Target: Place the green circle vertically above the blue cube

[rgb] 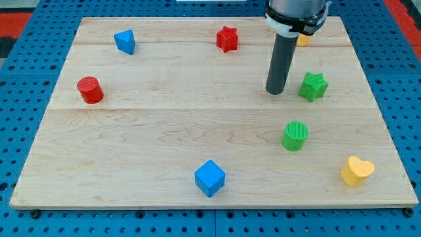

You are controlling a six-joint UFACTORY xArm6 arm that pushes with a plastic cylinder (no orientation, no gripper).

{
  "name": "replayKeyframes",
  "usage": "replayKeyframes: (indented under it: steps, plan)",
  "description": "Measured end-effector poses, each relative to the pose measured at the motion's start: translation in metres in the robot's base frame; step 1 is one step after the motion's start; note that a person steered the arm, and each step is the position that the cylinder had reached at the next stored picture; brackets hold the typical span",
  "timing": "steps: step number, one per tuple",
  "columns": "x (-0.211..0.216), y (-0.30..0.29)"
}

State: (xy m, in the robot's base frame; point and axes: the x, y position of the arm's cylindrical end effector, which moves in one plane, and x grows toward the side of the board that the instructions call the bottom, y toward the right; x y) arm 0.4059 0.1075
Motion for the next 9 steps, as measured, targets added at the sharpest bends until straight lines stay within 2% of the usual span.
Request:
replayKeyframes:
  steps: [1,2,3,6,8,9]
  plan:
    - [0.002,-0.059]
    - [0.002,-0.070]
    - [0.017,-0.069]
    - [0.020,-0.057]
    - [0.020,0.056]
    - [0.041,0.096]
